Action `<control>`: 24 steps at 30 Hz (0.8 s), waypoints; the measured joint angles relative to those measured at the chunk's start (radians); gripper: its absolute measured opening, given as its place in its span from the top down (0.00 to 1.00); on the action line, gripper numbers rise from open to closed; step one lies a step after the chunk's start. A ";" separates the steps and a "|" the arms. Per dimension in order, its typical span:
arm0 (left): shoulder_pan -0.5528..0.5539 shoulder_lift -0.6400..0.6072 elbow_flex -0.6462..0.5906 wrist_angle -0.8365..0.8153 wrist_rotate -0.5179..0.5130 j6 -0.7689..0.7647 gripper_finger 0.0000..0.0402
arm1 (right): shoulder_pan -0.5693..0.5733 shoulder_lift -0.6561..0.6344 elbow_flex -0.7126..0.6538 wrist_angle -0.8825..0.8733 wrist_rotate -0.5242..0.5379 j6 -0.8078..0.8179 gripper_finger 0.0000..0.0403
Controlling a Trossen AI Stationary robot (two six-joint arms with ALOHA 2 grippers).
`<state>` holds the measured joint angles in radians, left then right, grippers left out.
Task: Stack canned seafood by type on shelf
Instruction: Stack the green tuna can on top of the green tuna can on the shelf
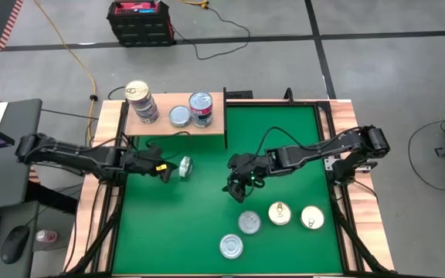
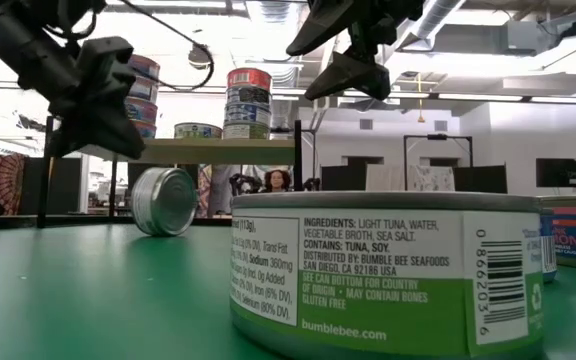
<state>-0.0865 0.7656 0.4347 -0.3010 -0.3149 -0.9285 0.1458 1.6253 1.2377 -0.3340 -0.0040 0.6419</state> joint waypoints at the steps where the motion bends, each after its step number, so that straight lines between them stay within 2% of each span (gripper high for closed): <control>1: -0.008 0.007 0.000 0.027 -0.002 0.009 0.82 | -0.003 0.000 0.000 0.000 0.000 -0.003 0.34; 6: -0.052 0.065 0.001 0.161 -0.039 0.072 0.69 | -0.015 0.000 0.000 0.002 -0.016 -0.012 0.34; 13: -0.086 0.141 0.002 0.178 -0.110 0.028 0.49 | -0.023 0.000 0.000 0.002 -0.023 -0.014 0.34; 17: -0.101 0.194 0.053 0.089 -0.174 -0.007 0.47 | -0.024 0.000 0.000 0.008 -0.024 -0.014 0.34; 24: -0.130 0.351 0.215 -0.073 -0.281 -0.008 0.47 | -0.025 0.000 0.000 0.008 -0.019 -0.014 0.34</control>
<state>-0.2169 1.1166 0.6499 -0.3744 -0.5964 -0.9361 0.1211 1.6253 1.2377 -0.3260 -0.0233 0.6277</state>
